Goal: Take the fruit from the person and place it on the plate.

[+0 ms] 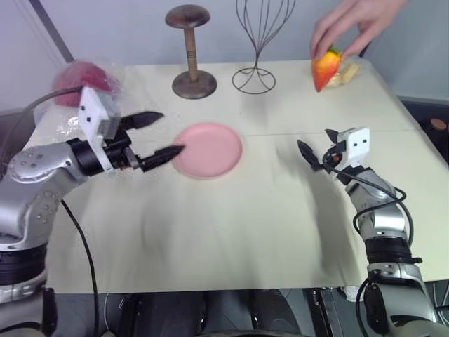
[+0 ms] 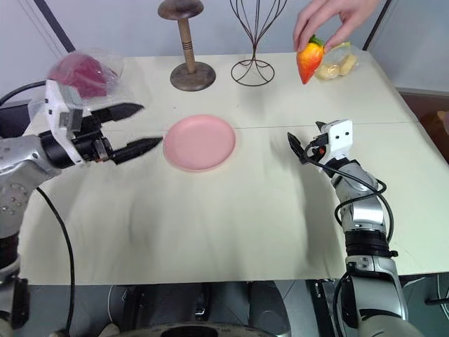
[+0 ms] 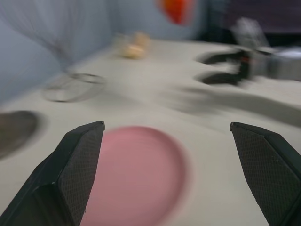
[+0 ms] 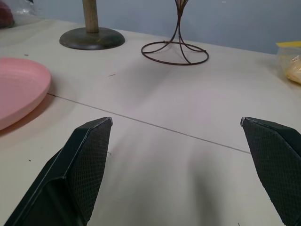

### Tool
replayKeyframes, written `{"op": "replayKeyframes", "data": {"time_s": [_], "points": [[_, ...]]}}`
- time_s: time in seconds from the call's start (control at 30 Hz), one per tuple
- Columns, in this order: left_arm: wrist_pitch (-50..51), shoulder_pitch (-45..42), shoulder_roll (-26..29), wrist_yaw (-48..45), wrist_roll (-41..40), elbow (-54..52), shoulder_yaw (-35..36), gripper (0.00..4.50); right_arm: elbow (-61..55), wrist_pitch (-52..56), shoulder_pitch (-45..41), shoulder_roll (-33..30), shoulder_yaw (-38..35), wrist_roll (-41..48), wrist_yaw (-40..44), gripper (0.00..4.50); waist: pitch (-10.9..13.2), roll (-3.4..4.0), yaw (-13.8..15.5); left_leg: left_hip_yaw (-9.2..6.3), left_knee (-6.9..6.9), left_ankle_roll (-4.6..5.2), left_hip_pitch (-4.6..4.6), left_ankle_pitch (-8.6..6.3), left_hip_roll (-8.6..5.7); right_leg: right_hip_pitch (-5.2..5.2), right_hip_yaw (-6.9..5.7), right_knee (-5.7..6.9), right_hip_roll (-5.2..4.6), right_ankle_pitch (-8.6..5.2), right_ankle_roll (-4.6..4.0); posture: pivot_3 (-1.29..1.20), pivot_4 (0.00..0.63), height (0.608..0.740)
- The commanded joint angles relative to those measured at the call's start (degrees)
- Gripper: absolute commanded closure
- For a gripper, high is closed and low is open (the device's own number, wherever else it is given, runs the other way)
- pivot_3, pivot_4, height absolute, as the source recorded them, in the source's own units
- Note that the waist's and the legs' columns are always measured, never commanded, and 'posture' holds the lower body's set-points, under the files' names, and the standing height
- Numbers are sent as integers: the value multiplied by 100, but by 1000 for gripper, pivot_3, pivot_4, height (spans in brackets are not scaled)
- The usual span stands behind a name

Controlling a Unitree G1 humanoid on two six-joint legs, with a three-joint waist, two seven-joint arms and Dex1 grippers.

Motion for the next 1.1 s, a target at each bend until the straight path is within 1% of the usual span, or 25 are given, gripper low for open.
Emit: {"op": "replayKeyframes", "data": {"time_s": [0.03, 0.07, 0.17, 0.27, 0.4, 0.53, 0.63, 0.87, 0.97, 1.1], "points": [[-158, -401, 27, -159, 128, 167, -113, 31, -328, -25, 3, -41, -149, 4, -66, 0, 0, 0, 6, 0, 0, 0, 0, 0, 0, 1, 0, 0, 0, 0, 0, 0, 150, 740], [-125, -470, -32, -117, 139, 245, -145, 31, -583, 258, 6, -142, -127, -25, -135, 0, 0, 0, 16, 0, 1, 0, 0, 0, 0, 1, 0, 0, 0, 0, 0, 0, 150, 740], [-48, -535, -147, -24, 259, 401, -284, 31, -1480, 1619, -261, -441, -147, 96, -447, 0, 4, 6, 17, 2, 3, 0, -1, 0, -2, 0, 1, 1, -3, 0, 0, 0, 150, 740], [-77, -547, -228, -39, 346, 494, -363, 31, -2003, 2820, -769, -415, -401, 525, -911, 0, 4, 5, 0, 1, 3, 0, -3, 0, 1, -4, 2, 1, 1, 0, 0, 0, 150, 740], [-134, -601, -343, -32, 438, 614, -397, 31, -2203, 3882, -1296, -307, -608, 784, -1379, 0, 4, 4, 15, 1, -2, 0, -4, 0, 5, -10, 3, 1, 4, 0, -1, 0, 150, 740], [-244, -651, -498, 46, 516, 602, -373, 31, -2041, 4178, -1770, -106, -739, 843, -1727, 0, 4, 4, 45, 1, 0, 1, -6, 0, -2, -7, 2, 0, -4, 0, -1, 0, 150, 740], [-268, -638, -556, 110, 552, 567, -354, 31, -1850, 4257, -2055, -50, -821, 867, -1834, 0, 4, 4, 38, 1, 0, 1, -8, 0, -3, -9, 2, 1, -5, 0, -1, 0, 150, 740], [-298, -396, -590, 260, 584, 394, -266, 31, -1721, 4292, -2213, -124, -793, 808, -1806, 0, 4, 4, 15, 3, -1, 1, -8, 0, -2, -12, 2, 2, -4, 0, -1, 0, 150, 740], [-287, -347, -615, 329, 560, 335, -244, 0, -1708, 4295, -2186, -139, -785, 797, -1790, 831, 4, 4, 15, 3, -1, 1, -8, 0, -2, -12, 2, 2, -4, 0, 0, 0, 150, 740], [-294, -340, -637, 374, 563, 303, -240, 0, -1741, 4306, -2179, -146, -779, 825, -1737, 2863, 4, 4, 22, 3, -1, 1, -8, 0, -2, -12, 2, 2, -4, 0, 0, 0, 150, 740]]}}
